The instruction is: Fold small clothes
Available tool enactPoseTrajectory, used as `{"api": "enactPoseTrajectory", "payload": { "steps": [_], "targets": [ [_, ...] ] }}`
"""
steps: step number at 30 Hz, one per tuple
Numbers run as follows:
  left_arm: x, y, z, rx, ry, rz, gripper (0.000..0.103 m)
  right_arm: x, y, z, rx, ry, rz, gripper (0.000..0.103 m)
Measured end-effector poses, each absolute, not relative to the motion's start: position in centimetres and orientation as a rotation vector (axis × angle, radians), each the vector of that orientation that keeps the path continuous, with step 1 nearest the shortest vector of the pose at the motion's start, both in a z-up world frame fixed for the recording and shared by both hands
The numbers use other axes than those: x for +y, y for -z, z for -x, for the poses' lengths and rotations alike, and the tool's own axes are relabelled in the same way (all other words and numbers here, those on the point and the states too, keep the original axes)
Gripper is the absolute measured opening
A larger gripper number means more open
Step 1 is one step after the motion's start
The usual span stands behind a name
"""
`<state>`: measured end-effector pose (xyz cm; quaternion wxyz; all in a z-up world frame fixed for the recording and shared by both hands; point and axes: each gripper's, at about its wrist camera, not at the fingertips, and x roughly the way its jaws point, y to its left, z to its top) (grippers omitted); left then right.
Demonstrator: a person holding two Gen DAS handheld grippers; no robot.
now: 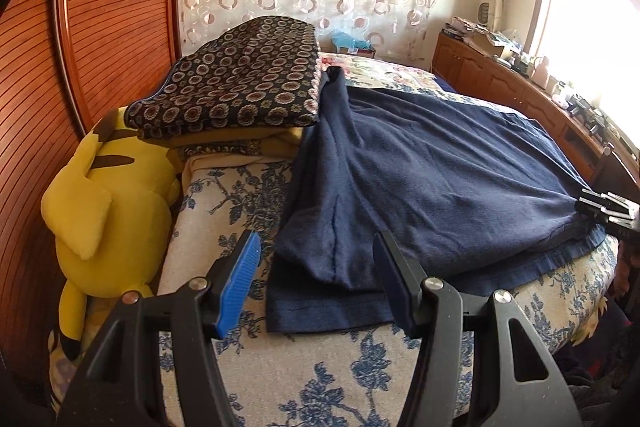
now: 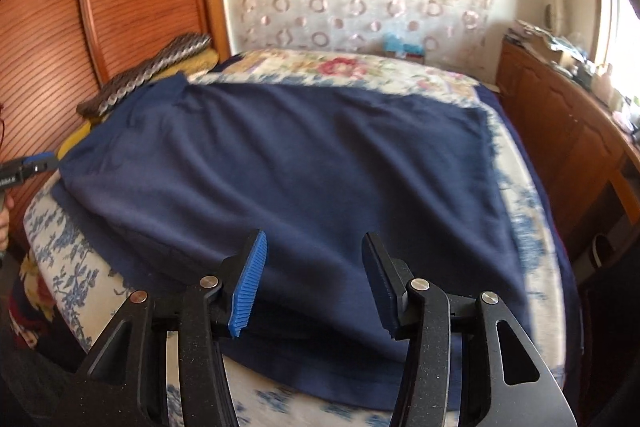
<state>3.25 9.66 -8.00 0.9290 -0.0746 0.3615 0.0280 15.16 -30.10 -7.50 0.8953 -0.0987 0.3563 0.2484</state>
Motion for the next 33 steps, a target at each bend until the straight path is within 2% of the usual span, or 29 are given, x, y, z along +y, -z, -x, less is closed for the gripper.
{"api": "enactPoseTrajectory", "payload": {
  "steps": [11,27,29,33],
  "targets": [
    [11.0,10.2,-5.0,0.803,-0.058,0.218,0.058,-29.4,9.9,-14.6,0.78,-0.494,0.225,0.051],
    [11.1,11.1,-5.2,0.807,-0.031,0.244,0.058,-29.2,10.2,-14.3,0.769,-0.469,0.242,0.054],
    [10.9,11.0,-5.3,0.805,-0.013,0.241,0.049,-29.2,10.2,-14.3,0.769,-0.47,0.242,0.055],
    [10.3,10.8,-5.6,0.801,-0.002,0.221,0.043,-29.1,10.2,-14.3,0.769,-0.47,0.241,0.055]
  ]
}}
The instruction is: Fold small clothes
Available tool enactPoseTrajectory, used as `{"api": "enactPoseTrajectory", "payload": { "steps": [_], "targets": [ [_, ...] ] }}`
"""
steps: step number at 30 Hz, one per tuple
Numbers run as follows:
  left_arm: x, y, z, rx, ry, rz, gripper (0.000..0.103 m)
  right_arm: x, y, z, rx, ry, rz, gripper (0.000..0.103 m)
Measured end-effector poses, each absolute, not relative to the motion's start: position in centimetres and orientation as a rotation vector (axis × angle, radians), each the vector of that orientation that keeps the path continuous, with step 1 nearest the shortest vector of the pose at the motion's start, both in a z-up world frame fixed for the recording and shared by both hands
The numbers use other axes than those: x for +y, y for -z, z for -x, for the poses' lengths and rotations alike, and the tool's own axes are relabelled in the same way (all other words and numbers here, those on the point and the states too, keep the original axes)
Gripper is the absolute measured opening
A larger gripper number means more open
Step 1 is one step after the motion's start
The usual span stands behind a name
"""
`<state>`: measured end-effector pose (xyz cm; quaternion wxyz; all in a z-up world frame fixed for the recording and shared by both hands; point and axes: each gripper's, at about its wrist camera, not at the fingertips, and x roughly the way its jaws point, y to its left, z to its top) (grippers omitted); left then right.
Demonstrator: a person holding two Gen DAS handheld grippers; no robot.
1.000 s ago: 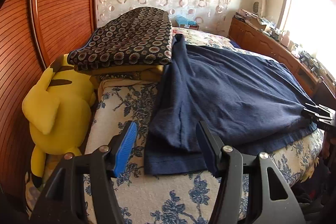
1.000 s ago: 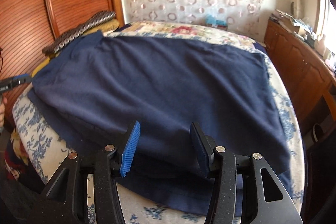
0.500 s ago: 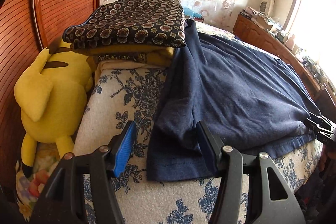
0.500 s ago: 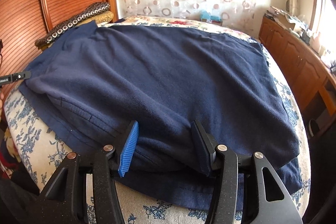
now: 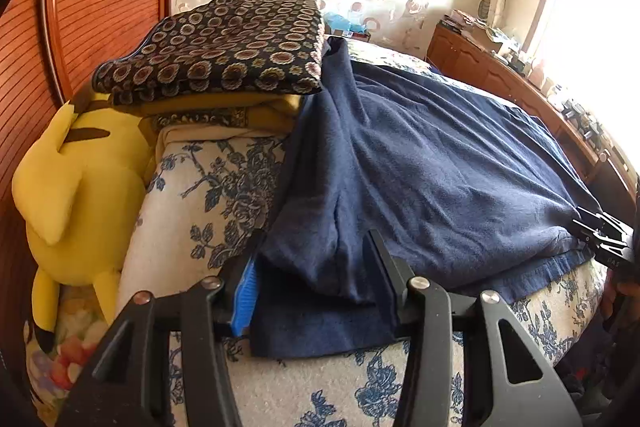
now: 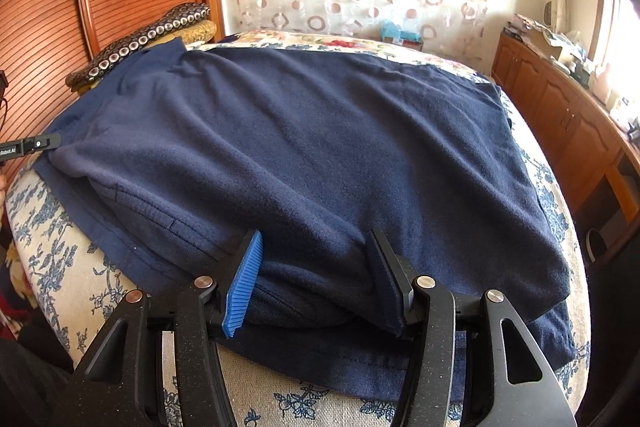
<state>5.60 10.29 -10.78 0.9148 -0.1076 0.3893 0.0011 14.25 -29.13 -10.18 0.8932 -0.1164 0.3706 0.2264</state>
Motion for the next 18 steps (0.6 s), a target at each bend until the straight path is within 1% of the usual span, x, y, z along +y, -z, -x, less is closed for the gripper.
{"api": "enactPoseTrajectory", "payload": {
  "steps": [2,4,5,7,8,11,18],
  "targets": [
    [10.2,10.8,-5.9,0.807,-0.005,0.217,0.038,-29.1,10.2,-14.2,0.769,-0.469,0.243,0.055],
    [10.3,11.0,-6.2,0.814,-0.001,0.218,0.026,-29.1,10.2,-14.3,0.769,-0.47,0.243,0.055],
    [10.2,11.0,-6.2,0.816,0.003,0.219,0.024,-29.1,10.2,-14.2,0.769,-0.47,0.243,0.055],
    [10.0,10.9,-6.2,0.809,0.012,0.217,0.006,-29.1,10.2,-14.2,0.769,-0.47,0.243,0.055],
    [9.9,10.7,-6.1,0.8,0.021,0.22,0.004,-29.1,10.2,-14.2,0.769,-0.47,0.243,0.055],
    [8.9,8.8,-5.3,0.709,0.055,0.221,0.002,-29.1,10.2,-14.2,0.769,-0.47,0.243,0.055],
    [7.5,5.7,-5.0,0.626,0.086,0.222,0.002,-29.0,10.2,-14.3,0.773,-0.474,0.251,0.057]
  ]
}}
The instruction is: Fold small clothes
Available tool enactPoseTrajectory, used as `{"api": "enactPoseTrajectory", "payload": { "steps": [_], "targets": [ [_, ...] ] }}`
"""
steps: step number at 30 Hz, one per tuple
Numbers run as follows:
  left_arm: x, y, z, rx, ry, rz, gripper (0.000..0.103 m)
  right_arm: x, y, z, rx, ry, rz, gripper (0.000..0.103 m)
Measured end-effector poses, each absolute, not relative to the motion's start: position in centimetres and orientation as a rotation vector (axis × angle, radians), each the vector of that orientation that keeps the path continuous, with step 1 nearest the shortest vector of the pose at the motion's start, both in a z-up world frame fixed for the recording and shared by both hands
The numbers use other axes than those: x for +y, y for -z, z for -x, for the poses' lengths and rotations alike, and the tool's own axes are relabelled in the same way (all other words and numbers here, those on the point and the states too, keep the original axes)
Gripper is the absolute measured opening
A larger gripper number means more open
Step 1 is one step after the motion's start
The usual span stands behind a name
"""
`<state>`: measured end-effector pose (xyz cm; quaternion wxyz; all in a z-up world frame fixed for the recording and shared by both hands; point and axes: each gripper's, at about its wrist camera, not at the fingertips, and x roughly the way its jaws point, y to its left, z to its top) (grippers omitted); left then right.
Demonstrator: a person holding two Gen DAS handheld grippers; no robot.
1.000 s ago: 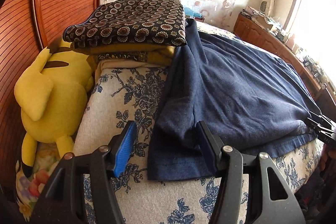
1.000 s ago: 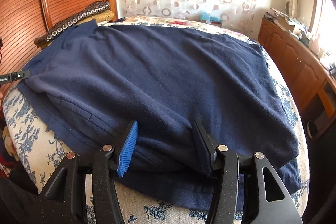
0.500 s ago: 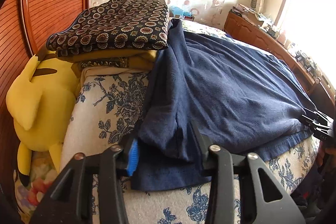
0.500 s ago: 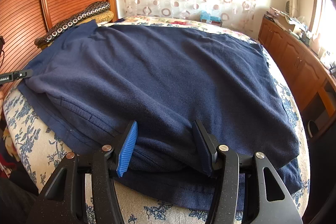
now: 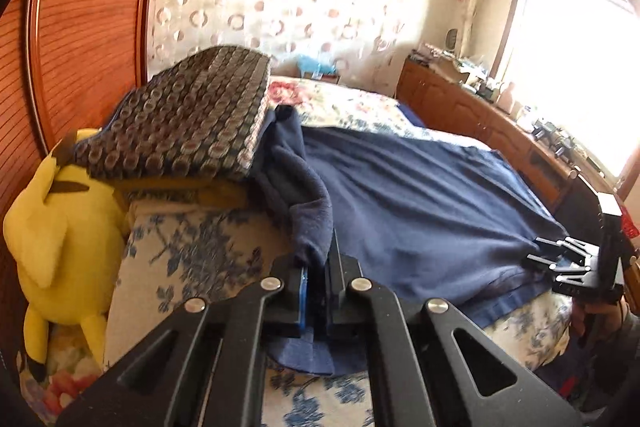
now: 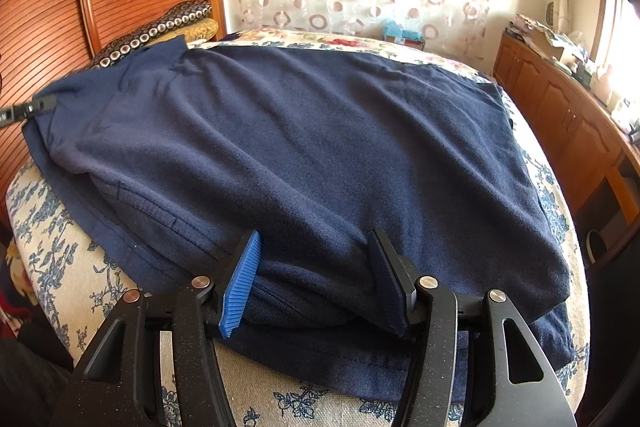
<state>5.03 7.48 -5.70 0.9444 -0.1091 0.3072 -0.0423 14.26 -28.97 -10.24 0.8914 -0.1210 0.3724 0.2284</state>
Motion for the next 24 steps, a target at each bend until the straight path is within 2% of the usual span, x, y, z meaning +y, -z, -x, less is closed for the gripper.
{"api": "enactPoseTrajectory", "payload": {
  "steps": [10,24],
  "targets": [
    [2.8,3.0,-8.0,0.59,0.206,0.173,0.002,-31.7,8.6,-13.8,0.784,-0.452,0.203,0.06],
    [-11.8,-2.9,-14.7,0.538,0.462,0.118,0.002,-40.1,5.7,-12.5,0.709,-0.282,0.14,0.06]
  ]
}}
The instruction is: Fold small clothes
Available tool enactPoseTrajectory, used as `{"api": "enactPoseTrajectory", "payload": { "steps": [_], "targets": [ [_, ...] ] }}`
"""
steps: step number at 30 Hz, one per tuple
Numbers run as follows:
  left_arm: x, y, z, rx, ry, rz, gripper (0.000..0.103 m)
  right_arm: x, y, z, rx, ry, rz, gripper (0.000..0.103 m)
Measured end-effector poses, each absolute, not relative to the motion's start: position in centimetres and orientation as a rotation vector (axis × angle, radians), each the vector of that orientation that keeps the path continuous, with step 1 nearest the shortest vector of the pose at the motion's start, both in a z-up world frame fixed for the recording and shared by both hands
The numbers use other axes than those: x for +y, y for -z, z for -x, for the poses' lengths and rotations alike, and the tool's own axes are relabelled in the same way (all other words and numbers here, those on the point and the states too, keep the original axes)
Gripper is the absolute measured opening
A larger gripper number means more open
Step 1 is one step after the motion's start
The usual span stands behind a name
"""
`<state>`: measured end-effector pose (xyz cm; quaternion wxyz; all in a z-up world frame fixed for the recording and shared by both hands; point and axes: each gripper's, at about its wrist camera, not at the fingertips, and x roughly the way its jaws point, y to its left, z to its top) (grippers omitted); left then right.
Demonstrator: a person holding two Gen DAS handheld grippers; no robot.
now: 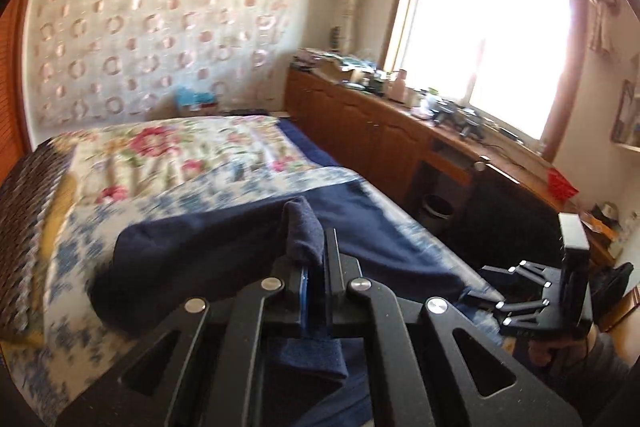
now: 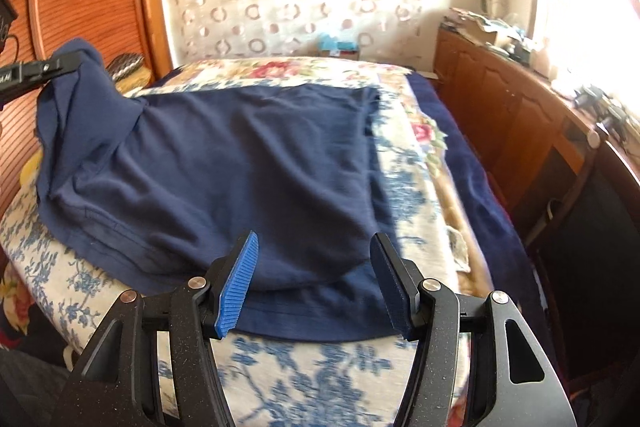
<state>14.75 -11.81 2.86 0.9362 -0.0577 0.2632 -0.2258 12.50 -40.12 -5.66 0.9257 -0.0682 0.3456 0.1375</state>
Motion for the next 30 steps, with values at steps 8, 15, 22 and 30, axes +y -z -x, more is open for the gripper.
{"api": "enactPoseTrajectory", "payload": {
  "steps": [8,15,22,30],
  "targets": [
    [-18.6,-6.1,-16.3,0.512,0.578,0.079,0.002,-43.1,5.2,-12.5,0.695,-0.247,0.08,0.06],
    [-22.5,-7.3,-15.7,0.5,0.644,0.049,0.002,-45.0,4.8,-12.3,0.683,-0.22,0.04,0.06],
    [-23.2,-5.7,-15.5,0.546,0.627,-0.01,0.037,-45.6,5.1,-12.5,0.69,-0.208,0.021,0.06],
    [-18.8,-5.2,-13.2,0.503,0.517,-0.035,0.049,-44.8,4.5,-13.2,0.68,-0.213,0.037,0.06]
  ]
}}
